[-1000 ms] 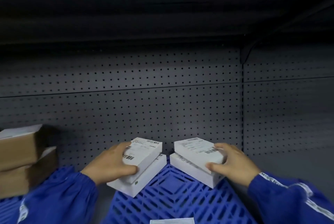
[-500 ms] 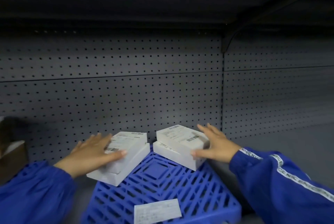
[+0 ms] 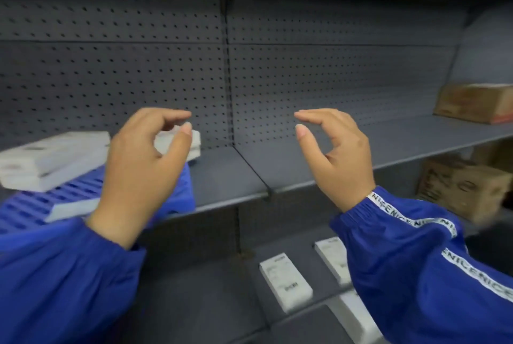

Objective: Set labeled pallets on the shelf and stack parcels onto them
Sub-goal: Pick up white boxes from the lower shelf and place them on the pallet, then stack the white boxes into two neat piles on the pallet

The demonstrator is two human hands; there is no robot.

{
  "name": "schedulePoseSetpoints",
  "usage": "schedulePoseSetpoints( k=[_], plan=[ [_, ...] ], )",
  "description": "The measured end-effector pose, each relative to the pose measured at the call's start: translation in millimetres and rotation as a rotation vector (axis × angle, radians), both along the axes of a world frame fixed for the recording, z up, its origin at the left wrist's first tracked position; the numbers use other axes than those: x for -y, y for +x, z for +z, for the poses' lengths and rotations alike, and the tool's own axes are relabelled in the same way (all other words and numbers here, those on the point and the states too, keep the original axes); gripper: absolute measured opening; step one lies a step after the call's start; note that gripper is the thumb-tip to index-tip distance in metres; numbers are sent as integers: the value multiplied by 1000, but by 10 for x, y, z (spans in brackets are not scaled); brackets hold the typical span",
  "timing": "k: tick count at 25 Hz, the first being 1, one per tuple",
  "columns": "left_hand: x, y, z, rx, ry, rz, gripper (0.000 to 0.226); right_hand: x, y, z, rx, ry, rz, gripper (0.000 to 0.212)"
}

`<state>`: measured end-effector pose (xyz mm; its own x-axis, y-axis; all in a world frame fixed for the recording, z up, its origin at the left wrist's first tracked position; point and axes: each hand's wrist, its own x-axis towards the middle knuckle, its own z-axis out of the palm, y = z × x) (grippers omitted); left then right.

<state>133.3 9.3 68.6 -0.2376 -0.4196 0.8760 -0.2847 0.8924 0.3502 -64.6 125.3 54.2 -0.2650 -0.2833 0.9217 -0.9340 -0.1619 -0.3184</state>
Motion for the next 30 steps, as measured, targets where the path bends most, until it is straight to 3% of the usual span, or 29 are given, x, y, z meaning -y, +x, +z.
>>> schedulePoseSetpoints(
  k=[3,6,11,20,25,30],
  plan=[
    [-715,-574,-550,-28,44,-131,28,-826,-497,-299,0,39,-75,29],
    [-1271,-1174,-1206,75,132,-179,29,-1479,-1013,-659,26,130,-135,29],
    [-1590,-1852,-2326,287,463,-4,27,-1885,-1662,-1483,134,413,-169,39],
    [-1111,-2576,-3853,684,838,489,90,-1158,-2429,-3118,273,1102,-172,72],
    [-662,-2908,-4424,859,960,623,103,-503,-2834,-3899,347,1314,-207,83],
    [-295,-3189,-4807,916,1001,704,108,-14,-3077,-4503,332,1449,-241,94]
  ],
)
